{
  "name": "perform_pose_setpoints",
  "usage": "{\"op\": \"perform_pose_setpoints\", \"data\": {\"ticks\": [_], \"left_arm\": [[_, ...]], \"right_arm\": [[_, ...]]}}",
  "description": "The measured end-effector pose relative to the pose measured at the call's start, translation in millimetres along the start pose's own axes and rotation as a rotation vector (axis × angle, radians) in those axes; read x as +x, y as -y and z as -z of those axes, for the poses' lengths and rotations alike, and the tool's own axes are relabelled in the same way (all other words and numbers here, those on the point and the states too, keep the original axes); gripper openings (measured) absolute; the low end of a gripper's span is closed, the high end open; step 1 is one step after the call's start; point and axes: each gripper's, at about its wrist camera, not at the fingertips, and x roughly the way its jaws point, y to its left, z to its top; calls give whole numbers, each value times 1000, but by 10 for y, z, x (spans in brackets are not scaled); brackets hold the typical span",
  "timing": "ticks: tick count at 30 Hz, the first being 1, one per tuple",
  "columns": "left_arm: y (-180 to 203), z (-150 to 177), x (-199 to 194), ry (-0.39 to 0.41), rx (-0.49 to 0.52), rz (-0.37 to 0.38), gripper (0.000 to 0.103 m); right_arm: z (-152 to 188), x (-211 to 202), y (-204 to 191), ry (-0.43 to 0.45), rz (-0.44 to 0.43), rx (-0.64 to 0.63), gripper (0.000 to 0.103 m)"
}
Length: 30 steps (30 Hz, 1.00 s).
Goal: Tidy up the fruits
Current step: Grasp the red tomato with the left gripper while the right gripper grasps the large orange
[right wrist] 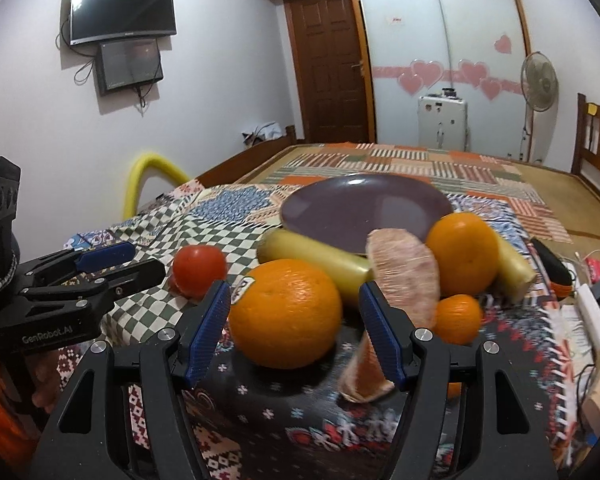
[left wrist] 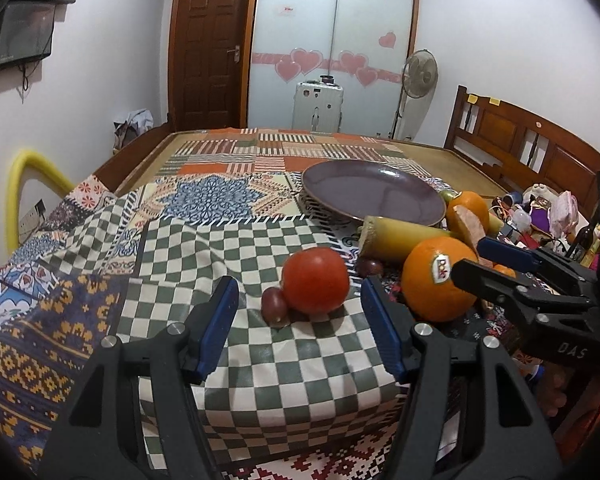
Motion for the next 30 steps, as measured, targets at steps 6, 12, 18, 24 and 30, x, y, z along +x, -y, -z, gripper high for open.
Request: {"op": "perform_pose_setpoints", "data": {"ticks": [6,12,18,24,30], "left_arm": [[-63,55,39,-18,-15,12,64],[-21,41,120,-44,-5,35,64],[68,-55,229,-51,29,46,64],[80,-112,304,-62,39,50,64],[136,-181,389,-65,70,49,63]], "right_arm": [[8,88,-36,-22,22,-28,66],[6,159,4,-50,22,-42,68],[12,207,-37,-52,36,-62,68],[-8,187,7,-53,-4,-19,66],[-62,58,-2,-4,-21,-3,66]]}}
